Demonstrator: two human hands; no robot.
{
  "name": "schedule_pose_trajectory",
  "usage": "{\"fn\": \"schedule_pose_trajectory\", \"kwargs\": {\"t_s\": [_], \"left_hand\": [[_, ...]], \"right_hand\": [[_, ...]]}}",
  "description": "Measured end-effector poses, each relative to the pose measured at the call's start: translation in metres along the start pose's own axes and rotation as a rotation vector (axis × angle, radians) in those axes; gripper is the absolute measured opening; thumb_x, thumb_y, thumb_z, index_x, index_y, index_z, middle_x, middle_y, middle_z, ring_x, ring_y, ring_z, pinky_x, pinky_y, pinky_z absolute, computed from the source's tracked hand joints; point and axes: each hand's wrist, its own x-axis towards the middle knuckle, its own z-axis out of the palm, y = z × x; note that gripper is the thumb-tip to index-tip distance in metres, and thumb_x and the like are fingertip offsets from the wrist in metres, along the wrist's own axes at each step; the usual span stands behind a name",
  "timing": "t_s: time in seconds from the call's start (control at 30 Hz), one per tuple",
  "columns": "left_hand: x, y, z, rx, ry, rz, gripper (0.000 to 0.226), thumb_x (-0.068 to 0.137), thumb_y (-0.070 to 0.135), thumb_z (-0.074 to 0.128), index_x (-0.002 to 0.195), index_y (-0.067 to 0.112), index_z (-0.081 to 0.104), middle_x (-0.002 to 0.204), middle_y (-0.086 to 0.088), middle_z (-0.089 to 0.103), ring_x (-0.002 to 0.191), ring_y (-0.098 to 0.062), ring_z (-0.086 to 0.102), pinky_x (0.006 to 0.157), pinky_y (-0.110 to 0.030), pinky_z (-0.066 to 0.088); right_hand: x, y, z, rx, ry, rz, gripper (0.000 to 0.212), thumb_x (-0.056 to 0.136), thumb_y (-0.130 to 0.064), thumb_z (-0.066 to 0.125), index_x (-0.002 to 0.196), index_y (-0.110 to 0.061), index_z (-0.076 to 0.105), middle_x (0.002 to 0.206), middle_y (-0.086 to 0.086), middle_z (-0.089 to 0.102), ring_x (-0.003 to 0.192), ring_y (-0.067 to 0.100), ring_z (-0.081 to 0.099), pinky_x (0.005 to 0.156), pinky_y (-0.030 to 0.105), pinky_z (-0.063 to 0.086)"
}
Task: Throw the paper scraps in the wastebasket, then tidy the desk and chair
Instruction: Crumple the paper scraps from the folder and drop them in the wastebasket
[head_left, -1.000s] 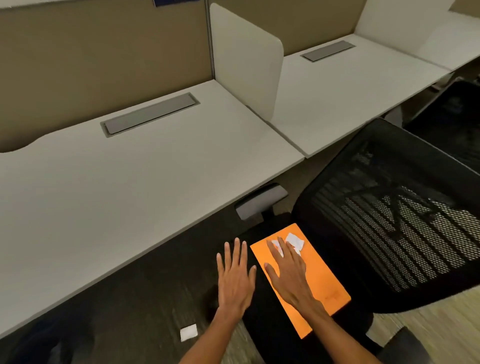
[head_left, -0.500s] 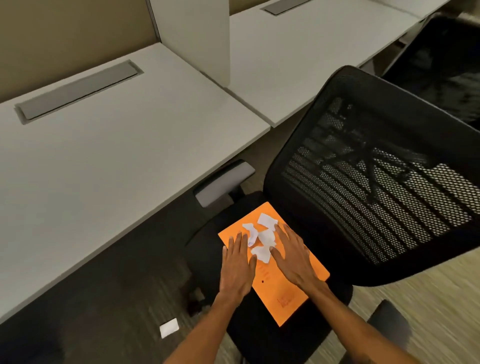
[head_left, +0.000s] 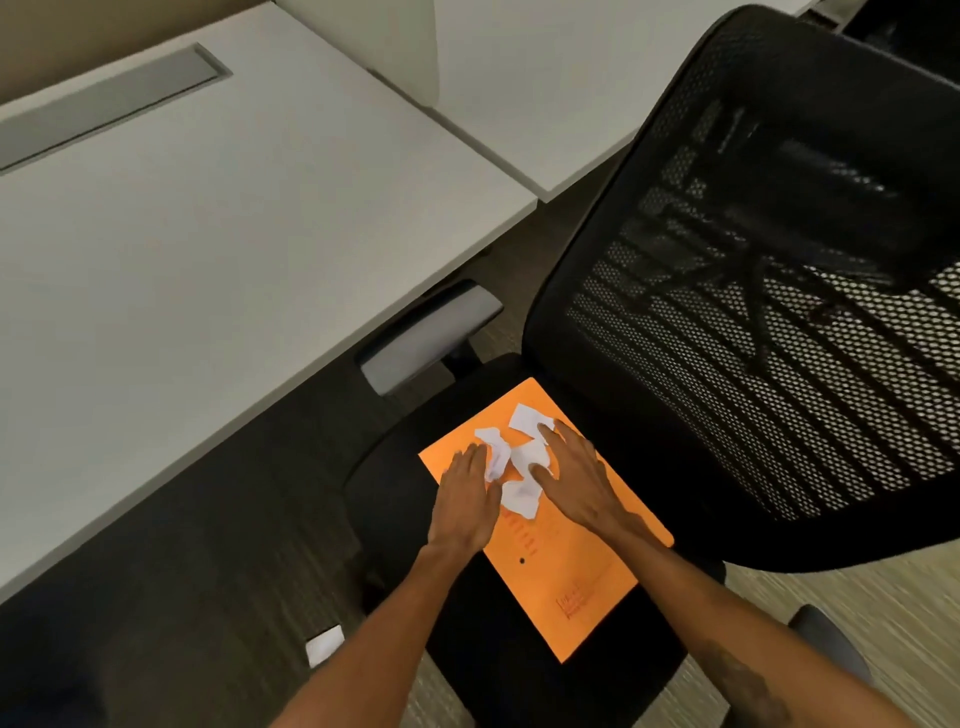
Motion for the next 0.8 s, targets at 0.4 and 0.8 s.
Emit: {"fn": "schedule_pose_trajectory", "kwargs": {"t_s": [0.4, 0.8], "left_hand": [[0.055, -0.005, 0.007, 0.068, -0.024, 0.050, 0.058, 0.102, 0.024, 0.047, 0.155, 0.014, 0.026, 0.163, -0.004, 0.025, 0.149, -0.024, 0.022, 0.120, -0.041, 0.029], [0.059, -0.011, 0.023, 0.292, -0.160, 0.095, 0.107, 0.080, 0.067, 0.065, 0.159, 0.018, 0.010, 0.166, -0.003, 0.011, 0.151, -0.028, 0.015, 0.118, -0.046, 0.025]], "right_hand": [[0.064, 0.009, 0.009, -0.071, -0.075, -0.024, 0.066, 0.097, -0.038, 0.053, 0.155, -0.029, 0.021, 0.164, 0.001, 0.015, 0.149, 0.027, 0.017, 0.115, 0.047, 0.028], [0.069, 0.027, 0.016, -0.090, -0.227, -0.040, 0.068, 0.096, -0.061, 0.042, 0.154, -0.040, 0.015, 0.165, -0.007, 0.012, 0.150, 0.021, 0.015, 0.116, 0.052, 0.021]]}}
